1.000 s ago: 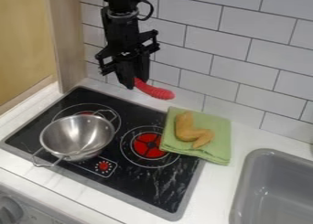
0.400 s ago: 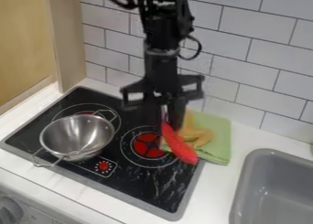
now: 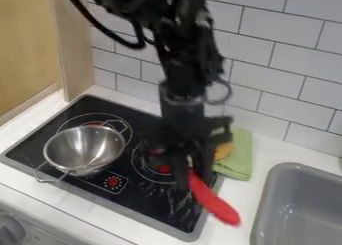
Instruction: Move the red spoon to the lower right side of the stove
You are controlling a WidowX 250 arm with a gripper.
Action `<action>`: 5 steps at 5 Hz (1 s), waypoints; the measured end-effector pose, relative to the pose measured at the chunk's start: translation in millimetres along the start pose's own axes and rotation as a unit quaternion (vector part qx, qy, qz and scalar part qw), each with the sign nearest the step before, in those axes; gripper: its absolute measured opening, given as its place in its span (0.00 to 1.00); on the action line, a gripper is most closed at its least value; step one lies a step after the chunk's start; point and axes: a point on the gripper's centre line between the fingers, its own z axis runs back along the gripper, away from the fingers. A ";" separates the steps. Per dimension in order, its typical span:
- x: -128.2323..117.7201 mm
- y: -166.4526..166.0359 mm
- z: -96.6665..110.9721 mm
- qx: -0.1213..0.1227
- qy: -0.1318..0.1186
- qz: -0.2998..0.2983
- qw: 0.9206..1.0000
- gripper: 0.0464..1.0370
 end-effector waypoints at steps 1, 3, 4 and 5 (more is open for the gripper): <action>-6.8 -1.6 -13.2 0.011 -0.025 0.022 0.999 0.23; -2.7 9.1 -29.3 0.038 -0.040 0.024 0.998 0.23; 0.9 12.8 -33.9 0.044 -0.030 0.017 0.998 0.29; -0.8 16.8 -33.3 0.056 -0.021 -0.004 0.998 0.59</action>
